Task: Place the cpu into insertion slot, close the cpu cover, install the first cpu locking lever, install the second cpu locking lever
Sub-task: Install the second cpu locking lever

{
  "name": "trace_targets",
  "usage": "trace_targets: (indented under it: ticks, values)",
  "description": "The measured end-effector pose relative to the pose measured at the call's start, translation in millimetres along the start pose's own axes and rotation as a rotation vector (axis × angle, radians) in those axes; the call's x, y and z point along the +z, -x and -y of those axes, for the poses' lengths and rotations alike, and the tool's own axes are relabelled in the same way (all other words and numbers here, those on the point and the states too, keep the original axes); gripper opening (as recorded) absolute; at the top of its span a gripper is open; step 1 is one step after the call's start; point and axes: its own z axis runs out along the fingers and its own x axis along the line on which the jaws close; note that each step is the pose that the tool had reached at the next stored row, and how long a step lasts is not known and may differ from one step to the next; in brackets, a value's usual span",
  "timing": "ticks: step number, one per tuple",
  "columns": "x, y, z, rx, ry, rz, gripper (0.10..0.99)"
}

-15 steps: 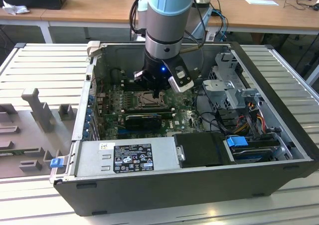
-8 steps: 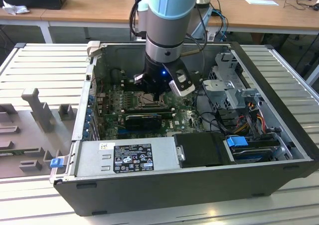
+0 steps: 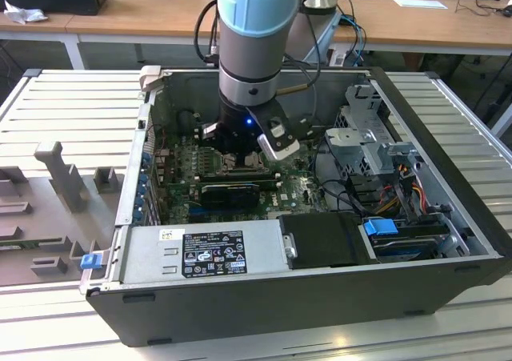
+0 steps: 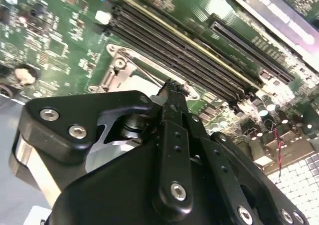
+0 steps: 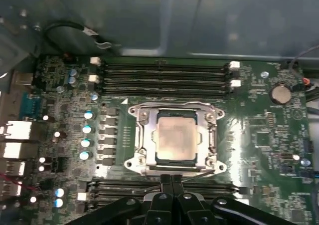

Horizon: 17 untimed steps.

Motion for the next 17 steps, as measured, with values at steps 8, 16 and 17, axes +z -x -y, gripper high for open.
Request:
trace_targets:
  ticks: [8,16,17]
  values:
    - [12.5,-9.8,3.3,-0.038,0.023,-0.0072,0.106]
    - [15.9,-21.4,17.5,-0.055,0.088,-0.0074,0.106]
    - [16.6,-22.5,18.0,-0.059,0.094,-0.0079,0.106]
